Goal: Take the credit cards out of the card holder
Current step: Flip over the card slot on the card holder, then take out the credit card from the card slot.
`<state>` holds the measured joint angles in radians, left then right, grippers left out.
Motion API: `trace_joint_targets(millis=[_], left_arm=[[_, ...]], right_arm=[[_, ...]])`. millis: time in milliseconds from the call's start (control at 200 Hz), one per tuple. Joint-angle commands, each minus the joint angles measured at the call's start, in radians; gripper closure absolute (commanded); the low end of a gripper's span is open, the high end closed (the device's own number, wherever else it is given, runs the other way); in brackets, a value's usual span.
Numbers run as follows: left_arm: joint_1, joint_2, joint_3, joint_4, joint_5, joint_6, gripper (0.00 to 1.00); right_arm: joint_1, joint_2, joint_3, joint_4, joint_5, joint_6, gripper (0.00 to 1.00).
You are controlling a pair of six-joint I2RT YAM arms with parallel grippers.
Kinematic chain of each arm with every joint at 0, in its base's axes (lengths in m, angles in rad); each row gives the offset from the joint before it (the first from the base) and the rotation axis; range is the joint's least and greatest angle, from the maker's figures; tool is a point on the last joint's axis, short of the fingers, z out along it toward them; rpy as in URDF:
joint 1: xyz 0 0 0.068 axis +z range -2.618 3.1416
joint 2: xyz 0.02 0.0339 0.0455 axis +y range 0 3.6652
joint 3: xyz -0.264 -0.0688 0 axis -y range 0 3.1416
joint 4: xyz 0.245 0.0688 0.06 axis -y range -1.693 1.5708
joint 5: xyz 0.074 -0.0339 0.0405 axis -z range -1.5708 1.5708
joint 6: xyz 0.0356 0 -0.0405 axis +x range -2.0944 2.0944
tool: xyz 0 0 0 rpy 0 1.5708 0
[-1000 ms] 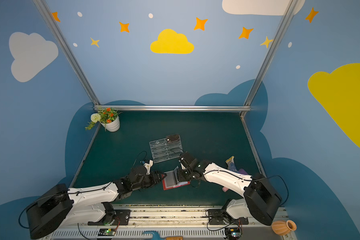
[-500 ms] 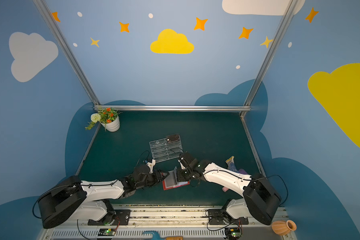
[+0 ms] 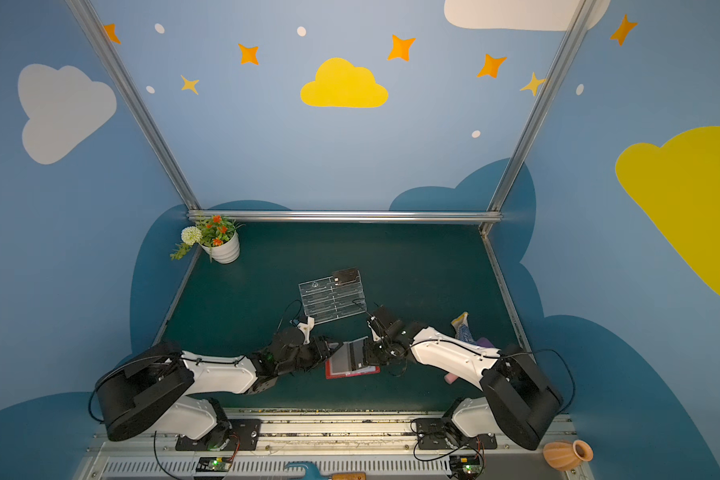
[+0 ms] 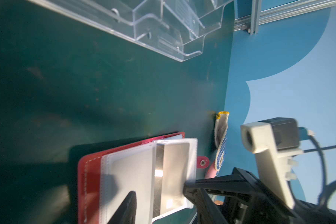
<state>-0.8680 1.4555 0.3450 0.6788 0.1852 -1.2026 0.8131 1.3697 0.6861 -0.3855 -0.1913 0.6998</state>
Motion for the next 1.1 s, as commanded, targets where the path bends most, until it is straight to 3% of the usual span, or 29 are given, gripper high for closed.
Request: trace_joint_targets(millis=[0,310,435,561,731,891,1096], left_arm=[[-0.006,-0.008,0.016,0.020,-0.006,0.002,0.51],[-0.022,-0.032,0.082,-0.092,0.016,0.045,0.51],[-0.028,0.024,0.107,-0.068,0.050,0.046,0.52],[-0.034,0.071,0.141,-0.100,0.048,0.068,0.52],[-0.040,0.107,0.131,-0.069,0.048,0.063,0.52],[-0.048,0.110,0.122,-0.085,0.034,0.065,0.52],[-0.052,0.125,0.114,-0.083,0.033,0.059,0.52]], right_arm=[[-0.016,-0.029,-0.010,0.010,-0.011,0.004,0.98],[-0.052,-0.046,-0.071,0.024,-0.023,0.002,0.91],[-0.061,-0.038,-0.078,0.021,-0.018,0.001,0.78],[-0.069,-0.061,-0.082,-0.001,0.003,0.003,0.74],[-0.075,-0.105,-0.080,-0.031,0.020,-0.003,0.74],[-0.072,-0.118,-0.066,-0.032,0.008,-0.008,0.83],[-0.072,-0.048,-0.048,0.005,0.001,-0.017,0.89]])
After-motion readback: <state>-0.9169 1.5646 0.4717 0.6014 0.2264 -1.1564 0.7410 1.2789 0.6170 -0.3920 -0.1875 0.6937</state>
